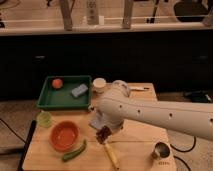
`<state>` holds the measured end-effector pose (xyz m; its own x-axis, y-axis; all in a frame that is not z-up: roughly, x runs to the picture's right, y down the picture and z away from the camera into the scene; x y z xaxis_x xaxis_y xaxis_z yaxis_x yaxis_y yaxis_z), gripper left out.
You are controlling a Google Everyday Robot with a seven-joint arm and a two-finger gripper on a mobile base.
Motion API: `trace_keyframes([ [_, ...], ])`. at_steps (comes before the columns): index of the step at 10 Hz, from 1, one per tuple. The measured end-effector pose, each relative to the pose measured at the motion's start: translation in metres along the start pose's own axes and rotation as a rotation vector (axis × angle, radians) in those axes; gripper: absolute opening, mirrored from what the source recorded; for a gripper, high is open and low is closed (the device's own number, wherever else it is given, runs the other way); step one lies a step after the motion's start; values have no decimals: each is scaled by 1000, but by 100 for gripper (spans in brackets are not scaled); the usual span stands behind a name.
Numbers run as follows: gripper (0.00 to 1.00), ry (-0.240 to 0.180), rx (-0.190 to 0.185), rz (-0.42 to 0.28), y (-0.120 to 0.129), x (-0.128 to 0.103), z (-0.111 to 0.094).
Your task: Place grapes in red bowl
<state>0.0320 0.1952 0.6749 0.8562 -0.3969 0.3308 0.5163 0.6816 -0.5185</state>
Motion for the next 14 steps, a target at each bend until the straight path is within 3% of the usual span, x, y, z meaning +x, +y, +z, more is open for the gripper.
trace_keyframes([
  [5,2,6,-7,-51,-12,-40,-5],
  [8,2,10,-8,-66,-15,-46,-8],
  [11,2,5,-12,-90,-32,-79,-12],
  [14,2,7,-16,-110,-34,-91,-12],
])
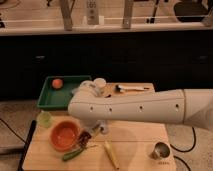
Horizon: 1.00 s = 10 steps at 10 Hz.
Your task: Place grapes in red bowl
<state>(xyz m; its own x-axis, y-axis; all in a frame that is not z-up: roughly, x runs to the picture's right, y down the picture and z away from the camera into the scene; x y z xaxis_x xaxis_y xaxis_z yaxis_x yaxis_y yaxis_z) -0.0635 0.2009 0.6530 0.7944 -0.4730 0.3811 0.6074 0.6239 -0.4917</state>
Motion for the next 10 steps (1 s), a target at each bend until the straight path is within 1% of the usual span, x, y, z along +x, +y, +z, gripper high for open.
trace_keyframes([
  [3,2,-9,1,-18,-12,-24,2],
  [6,2,-13,-2,-21,-12,-27,6],
  [7,2,-17,2,-25,-15,-30,7],
  [9,2,-28,6,-39,-26,-48,9],
  [10,2,-29,6,-40,-26,-50,10],
])
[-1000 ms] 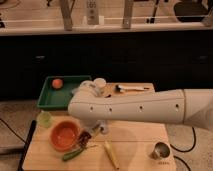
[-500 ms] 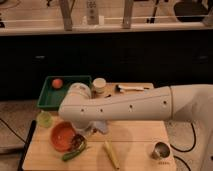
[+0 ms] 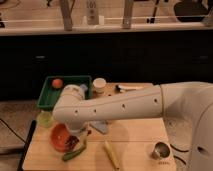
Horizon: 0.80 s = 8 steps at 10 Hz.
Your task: Place grapes in red bowl
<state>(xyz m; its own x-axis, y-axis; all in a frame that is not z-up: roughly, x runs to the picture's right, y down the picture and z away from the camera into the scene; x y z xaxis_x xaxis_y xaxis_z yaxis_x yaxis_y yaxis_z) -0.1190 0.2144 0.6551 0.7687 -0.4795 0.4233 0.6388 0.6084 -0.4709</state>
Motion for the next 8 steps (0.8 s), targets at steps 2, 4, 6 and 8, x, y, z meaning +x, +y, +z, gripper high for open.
trace_keyframes([
  [2,2,-5,0,-5,-1,1,0],
  [4,2,-17,5,-18,-9,-6,1],
  [6,2,-23,10,-25,-12,-8,2],
  [8,2,-30,12,-30,-14,-9,2],
])
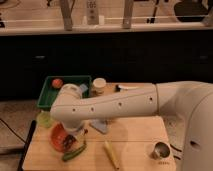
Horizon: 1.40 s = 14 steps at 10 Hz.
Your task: Place grapes in red bowl
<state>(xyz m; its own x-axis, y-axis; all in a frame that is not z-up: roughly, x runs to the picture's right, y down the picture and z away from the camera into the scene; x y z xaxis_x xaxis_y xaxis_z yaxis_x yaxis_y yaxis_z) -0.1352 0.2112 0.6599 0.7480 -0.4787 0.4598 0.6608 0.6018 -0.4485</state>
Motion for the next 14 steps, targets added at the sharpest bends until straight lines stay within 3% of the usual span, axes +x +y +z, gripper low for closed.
trace_keyframes([
  [14,2,-59,32,-52,-22,-6,-1],
])
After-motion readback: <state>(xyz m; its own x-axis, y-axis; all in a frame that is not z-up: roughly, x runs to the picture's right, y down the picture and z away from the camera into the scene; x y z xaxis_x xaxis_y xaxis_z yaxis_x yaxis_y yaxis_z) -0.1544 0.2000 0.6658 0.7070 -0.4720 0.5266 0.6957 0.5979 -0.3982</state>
